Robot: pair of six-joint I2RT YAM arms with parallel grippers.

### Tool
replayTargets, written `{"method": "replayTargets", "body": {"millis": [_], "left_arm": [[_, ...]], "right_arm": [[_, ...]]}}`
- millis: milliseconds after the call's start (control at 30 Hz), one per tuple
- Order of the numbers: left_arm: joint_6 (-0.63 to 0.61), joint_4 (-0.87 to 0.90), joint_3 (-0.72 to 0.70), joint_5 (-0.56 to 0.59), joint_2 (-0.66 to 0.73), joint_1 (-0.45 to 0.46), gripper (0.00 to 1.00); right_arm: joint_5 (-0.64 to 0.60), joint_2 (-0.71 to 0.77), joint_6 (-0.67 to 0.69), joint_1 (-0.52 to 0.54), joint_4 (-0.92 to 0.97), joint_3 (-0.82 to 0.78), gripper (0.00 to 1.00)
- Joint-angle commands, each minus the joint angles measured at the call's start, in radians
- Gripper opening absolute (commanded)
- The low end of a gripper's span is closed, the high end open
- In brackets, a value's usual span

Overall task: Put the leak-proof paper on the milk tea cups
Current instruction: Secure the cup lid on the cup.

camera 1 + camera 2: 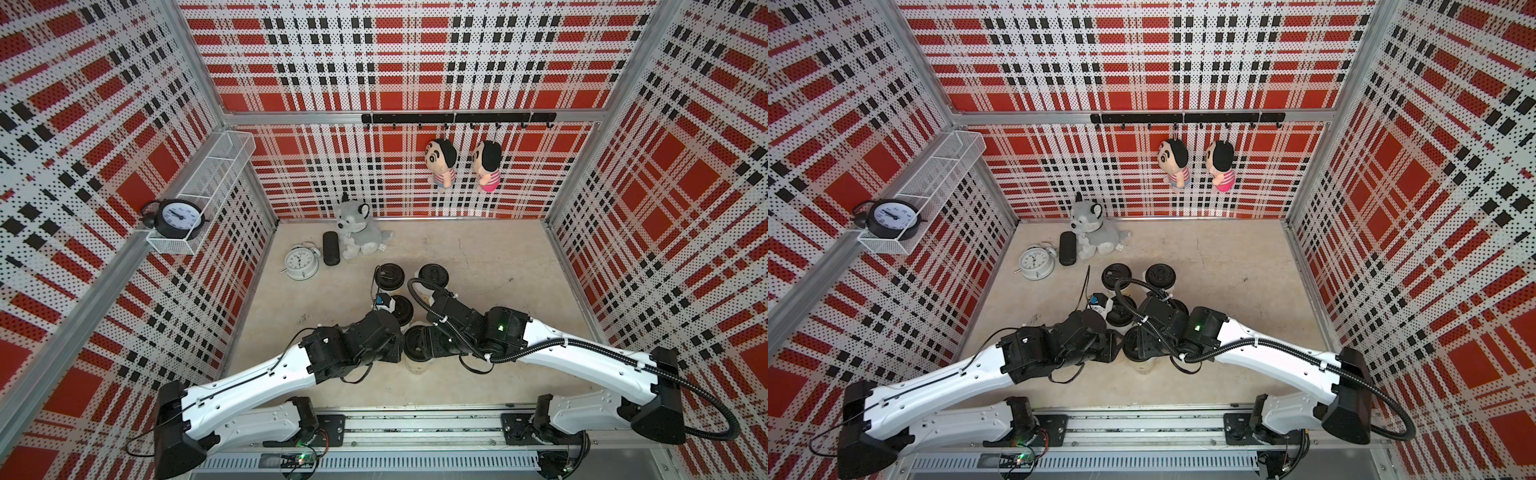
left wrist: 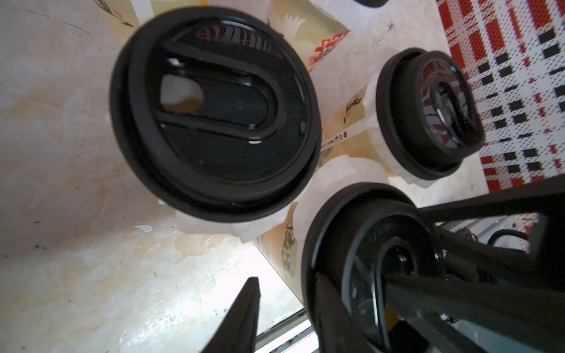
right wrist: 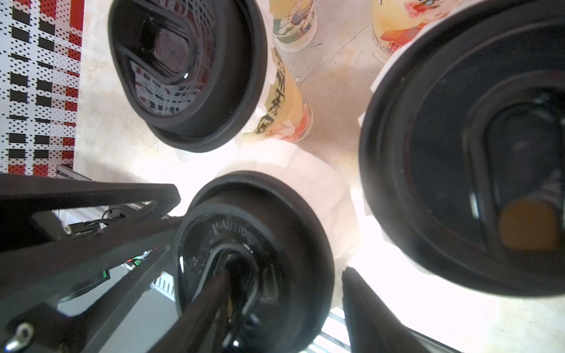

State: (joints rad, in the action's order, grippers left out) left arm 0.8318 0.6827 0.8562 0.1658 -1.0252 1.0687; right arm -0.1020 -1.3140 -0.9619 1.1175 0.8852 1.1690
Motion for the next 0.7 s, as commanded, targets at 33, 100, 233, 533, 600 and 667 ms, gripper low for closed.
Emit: {"method": "replayTargets", "body": {"millis": [33, 100, 233, 533, 600, 667], "left_arm": [[0.066, 0.061, -0.122, -0.061, 0.027, 0.023, 0.35], [0.089, 0.061, -0.156, -0.066, 0.052, 0.025, 0.35], [0.123, 0.055, -0.210, -0.066, 0.086, 0.033, 0.35], [0.054, 0.084, -0.036, 0.007, 0.025, 0.031, 0.37], [0.026, 0.106, 0.036, 0.030, -0.008, 0.029, 0.37], [0.000, 0.124, 0.100, 0.047, -0.037, 0.028, 0.37]], "right_arm": [[0.011, -0.049, -0.005, 0.016, 0.120, -0.073, 0.61], [0.015, -0.053, -0.006, 0.018, 0.119, -0.076, 0.61], [0.016, -0.056, -0.005, 0.022, 0.123, -0.075, 0.61], [-0.010, -0.038, -0.012, 0.022, 0.139, -0.071, 0.61], [-0.011, -0.034, -0.015, 0.022, 0.138, -0.071, 0.61], [-0.014, -0.033, -0.016, 0.022, 0.136, -0.072, 0.61]]}}
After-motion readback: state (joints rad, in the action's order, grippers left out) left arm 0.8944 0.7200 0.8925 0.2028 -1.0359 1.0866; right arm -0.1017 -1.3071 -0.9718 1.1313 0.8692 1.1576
